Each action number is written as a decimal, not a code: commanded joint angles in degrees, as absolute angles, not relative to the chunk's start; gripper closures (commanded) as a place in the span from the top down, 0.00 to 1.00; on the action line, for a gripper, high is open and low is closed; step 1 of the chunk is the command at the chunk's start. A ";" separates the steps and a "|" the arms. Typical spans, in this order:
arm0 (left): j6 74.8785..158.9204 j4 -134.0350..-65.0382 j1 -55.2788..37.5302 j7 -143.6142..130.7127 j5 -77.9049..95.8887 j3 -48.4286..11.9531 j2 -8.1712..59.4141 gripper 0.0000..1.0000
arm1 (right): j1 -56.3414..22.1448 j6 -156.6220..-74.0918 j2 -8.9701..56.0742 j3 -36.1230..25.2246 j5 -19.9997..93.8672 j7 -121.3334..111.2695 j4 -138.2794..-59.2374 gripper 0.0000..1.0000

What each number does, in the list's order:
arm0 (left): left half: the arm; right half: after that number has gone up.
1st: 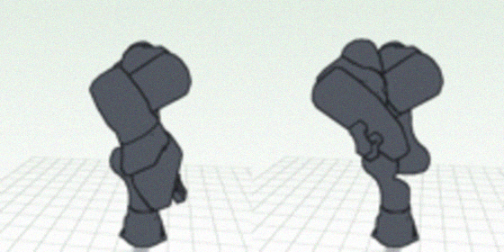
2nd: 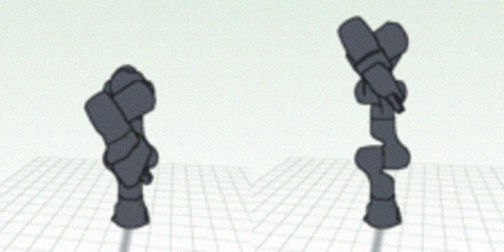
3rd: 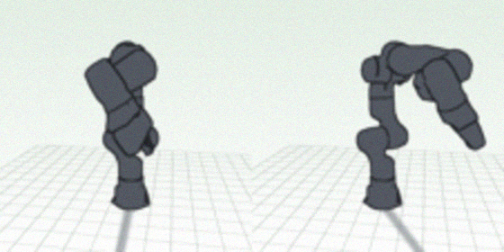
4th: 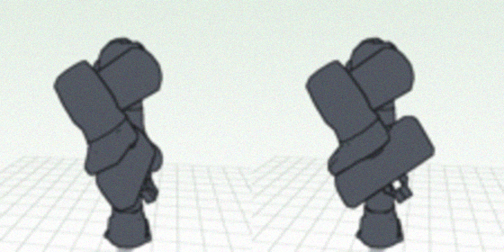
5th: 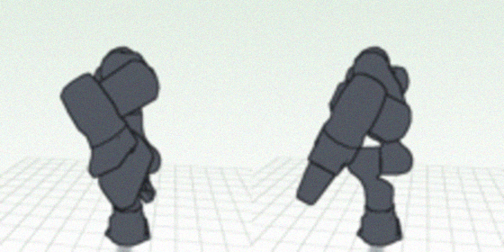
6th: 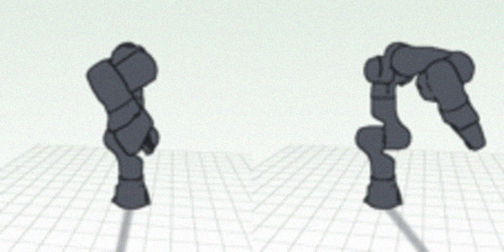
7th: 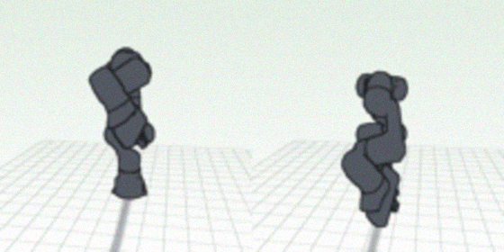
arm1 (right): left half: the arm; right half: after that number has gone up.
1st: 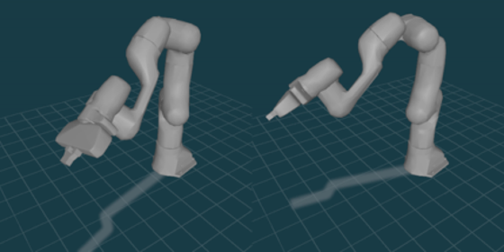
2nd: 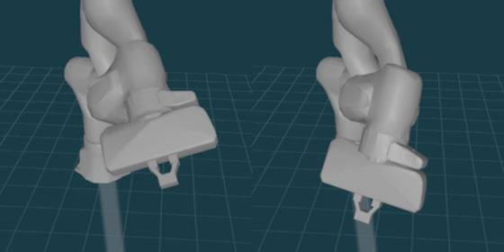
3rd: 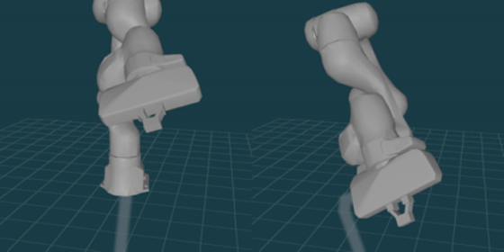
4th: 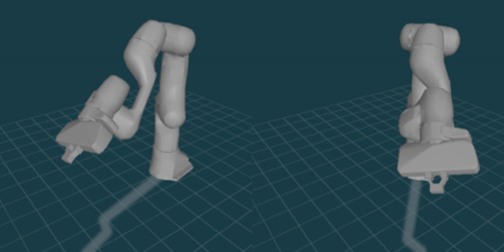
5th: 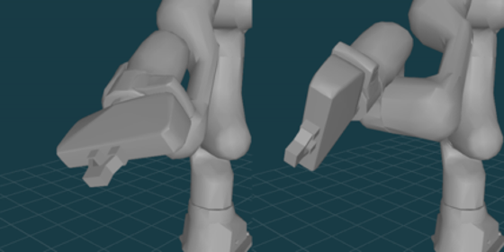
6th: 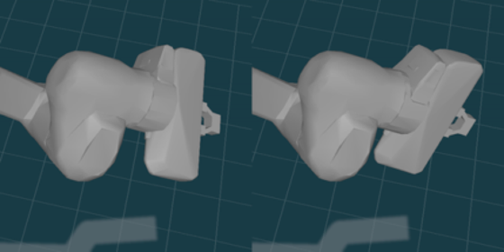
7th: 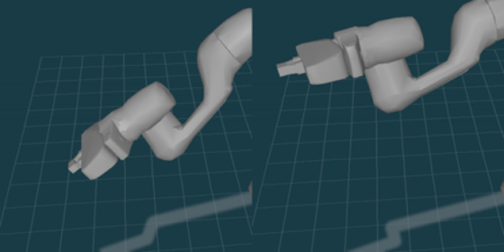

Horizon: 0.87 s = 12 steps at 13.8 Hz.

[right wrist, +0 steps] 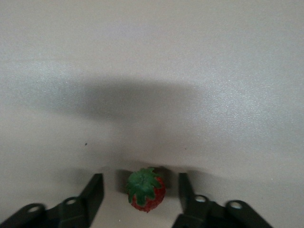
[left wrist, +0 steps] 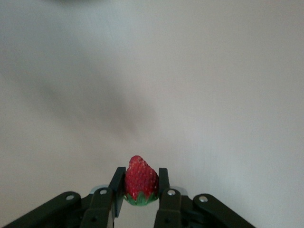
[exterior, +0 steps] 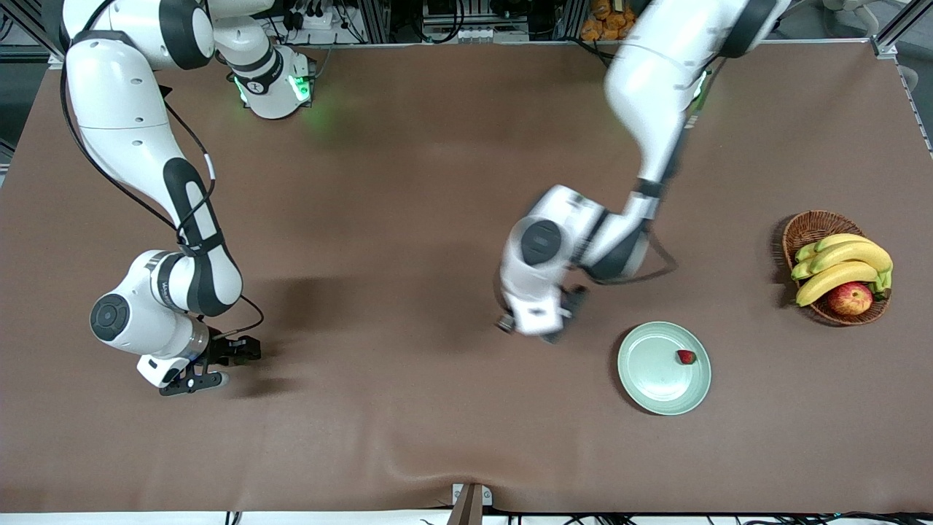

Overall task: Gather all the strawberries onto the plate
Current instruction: 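Carry the strawberry to the plate with the left gripper while the right gripper reaches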

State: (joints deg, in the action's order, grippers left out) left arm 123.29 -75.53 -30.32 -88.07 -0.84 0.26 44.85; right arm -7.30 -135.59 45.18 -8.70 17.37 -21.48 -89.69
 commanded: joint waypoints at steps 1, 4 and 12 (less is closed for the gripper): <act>121.29 -78.83 -23.49 -84.48 -1.32 -0.62 42.02 0.00 | -7.47 -135.62 45.09 -8.61 16.26 -21.36 -89.74 0.41; 121.64 -80.67 -17.68 -76.05 -2.45 -0.53 42.45 0.00 | -7.47 -135.09 44.91 -8.61 16.26 -21.45 -89.65 0.12; 132.88 -88.94 -8.88 -63.11 -4.39 -0.79 43.15 0.00 | -12.56 -128.76 40.17 -8.53 17.31 -20.31 -84.29 0.00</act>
